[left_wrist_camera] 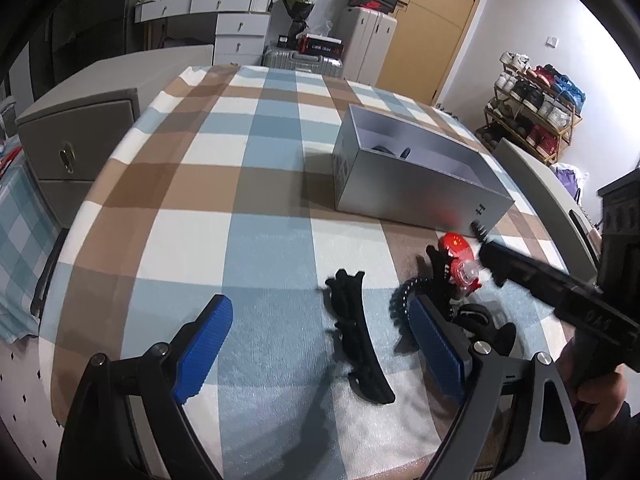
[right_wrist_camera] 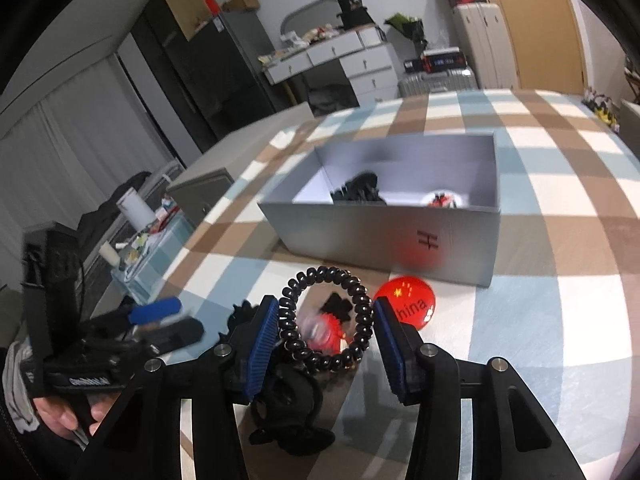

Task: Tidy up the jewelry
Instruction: 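Grasp the black bead bracelet with the right tool while the left grasps another claw clip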

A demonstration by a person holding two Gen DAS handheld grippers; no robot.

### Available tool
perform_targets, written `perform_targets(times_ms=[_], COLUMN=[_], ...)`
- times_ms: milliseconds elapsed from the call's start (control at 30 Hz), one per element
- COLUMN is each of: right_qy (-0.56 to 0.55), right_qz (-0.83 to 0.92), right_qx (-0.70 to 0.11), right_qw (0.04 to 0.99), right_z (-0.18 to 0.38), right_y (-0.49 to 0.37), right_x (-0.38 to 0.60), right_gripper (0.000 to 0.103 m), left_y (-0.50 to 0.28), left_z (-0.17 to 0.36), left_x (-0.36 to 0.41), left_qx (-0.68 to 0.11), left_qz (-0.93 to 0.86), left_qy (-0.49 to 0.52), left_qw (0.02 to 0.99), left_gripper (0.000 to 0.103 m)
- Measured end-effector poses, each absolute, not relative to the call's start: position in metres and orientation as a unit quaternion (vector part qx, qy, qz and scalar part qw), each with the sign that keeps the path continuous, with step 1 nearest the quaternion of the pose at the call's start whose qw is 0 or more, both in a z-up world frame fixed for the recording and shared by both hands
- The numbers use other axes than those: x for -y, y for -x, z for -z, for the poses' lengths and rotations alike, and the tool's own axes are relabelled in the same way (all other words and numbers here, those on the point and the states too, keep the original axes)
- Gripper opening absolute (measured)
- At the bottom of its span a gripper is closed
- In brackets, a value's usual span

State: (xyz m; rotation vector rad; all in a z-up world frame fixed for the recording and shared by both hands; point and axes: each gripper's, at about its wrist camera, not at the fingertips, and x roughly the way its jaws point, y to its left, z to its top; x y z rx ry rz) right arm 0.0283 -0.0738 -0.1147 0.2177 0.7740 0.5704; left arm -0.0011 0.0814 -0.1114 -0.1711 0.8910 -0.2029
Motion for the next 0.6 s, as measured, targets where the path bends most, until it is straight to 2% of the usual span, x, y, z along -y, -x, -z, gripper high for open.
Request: perform_targets(times_ms=[433, 500, 567, 600], right_qy=[-0.117, -0.116, -0.116, -0.117], right_qz=[-0.265, -0.263, -0.260, -0.259], right_qx=[-0.314, -0.308, -0.304, -0.302], right_qw=[0.904, 0.907, 0.909, 0.910], right_z=[0.087, 0.084, 0.083, 0.082], right_y=[-0.018, -0.016, -0.015, -0.015], right_x=[0.100, 0.104, 0.108, 0.110], right_gripper=[0.047, 0.047, 0.047, 0.047], left_y=[-0.001, -0.001, -0.001, -0.001], left_z=[0.124, 0.124, 0.123, 0.123], left_x=[-0.068, -0.065, -0.062, -0.061], left_qx=[-0.473, -0.473, -0.476, -0.478], left_qz=[0.086, 0.086, 0.082, 0.081], left_qy=[0.064, 0.059, 0.050, 0.046], left_qw=[0.875, 0.875, 0.874, 0.874], left_gripper=[0.086, 0.081, 0.066, 0.063])
